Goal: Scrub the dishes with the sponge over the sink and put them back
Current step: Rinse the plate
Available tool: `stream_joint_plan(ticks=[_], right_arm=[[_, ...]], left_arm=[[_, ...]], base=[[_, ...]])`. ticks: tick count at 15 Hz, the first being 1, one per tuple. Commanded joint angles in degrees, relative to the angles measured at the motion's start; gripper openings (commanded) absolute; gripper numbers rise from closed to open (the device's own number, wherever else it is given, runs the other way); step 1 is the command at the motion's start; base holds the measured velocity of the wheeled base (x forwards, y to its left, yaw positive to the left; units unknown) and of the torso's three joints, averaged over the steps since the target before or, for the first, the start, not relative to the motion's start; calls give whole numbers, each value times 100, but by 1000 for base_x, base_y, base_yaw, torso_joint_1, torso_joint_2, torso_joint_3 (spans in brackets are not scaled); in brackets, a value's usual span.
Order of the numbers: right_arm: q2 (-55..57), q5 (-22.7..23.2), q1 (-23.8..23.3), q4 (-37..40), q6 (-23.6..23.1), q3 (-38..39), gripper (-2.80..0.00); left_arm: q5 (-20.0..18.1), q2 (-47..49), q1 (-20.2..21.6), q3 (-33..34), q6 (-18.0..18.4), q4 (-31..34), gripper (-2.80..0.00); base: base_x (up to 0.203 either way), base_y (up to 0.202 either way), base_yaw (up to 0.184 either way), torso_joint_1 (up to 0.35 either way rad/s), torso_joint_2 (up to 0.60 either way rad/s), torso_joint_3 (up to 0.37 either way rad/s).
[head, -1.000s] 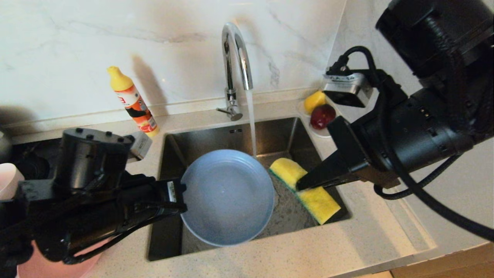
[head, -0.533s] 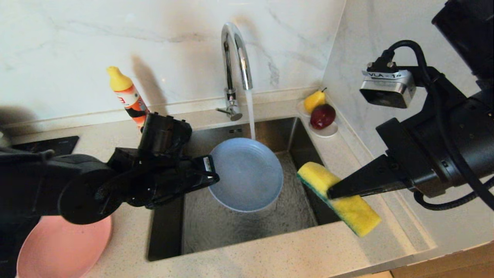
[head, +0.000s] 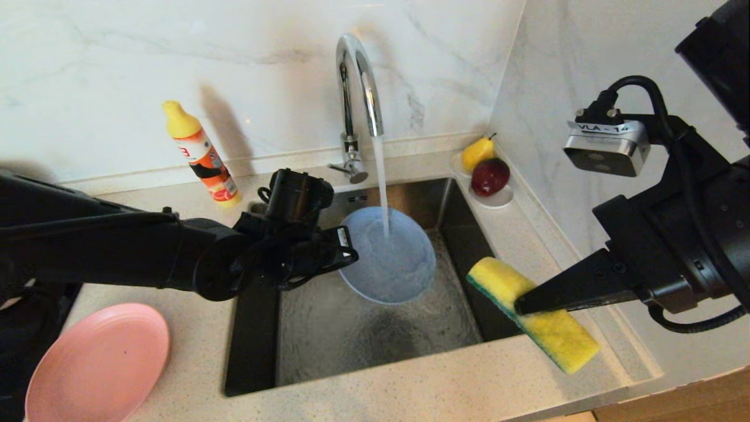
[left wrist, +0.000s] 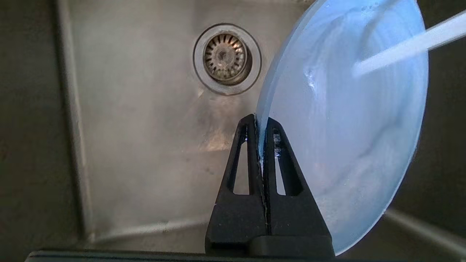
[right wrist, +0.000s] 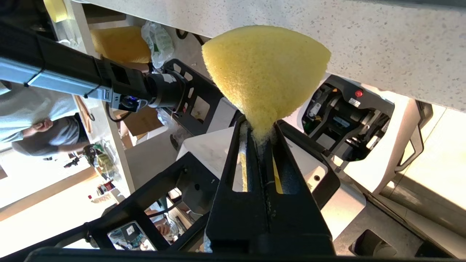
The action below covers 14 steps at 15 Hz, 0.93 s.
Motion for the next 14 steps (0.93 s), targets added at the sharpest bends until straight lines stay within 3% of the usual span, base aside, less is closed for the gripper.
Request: stream_joint_plan(ticks=[1,6,9,14], right_arm=[[-2,10,-8,31,16,48,-280],[33,10,-51,31,8,48,-280],[104,10,-51,31,1,48,-280],[209,2,-51,-18,3,159,-280]], left_arm=[[6,240,-5,-258,-19,69,-280],[29,207,-2,-111,-13,121,-280],[71,-243,243,227,103,163,-280],[776,-1513,760,1256,1079,-53,-280]], base=[[0,0,0,0,0,0],[0,0,0,0,0,0],[0,0,0,0,0,0],[0,0,0,0,0,0]])
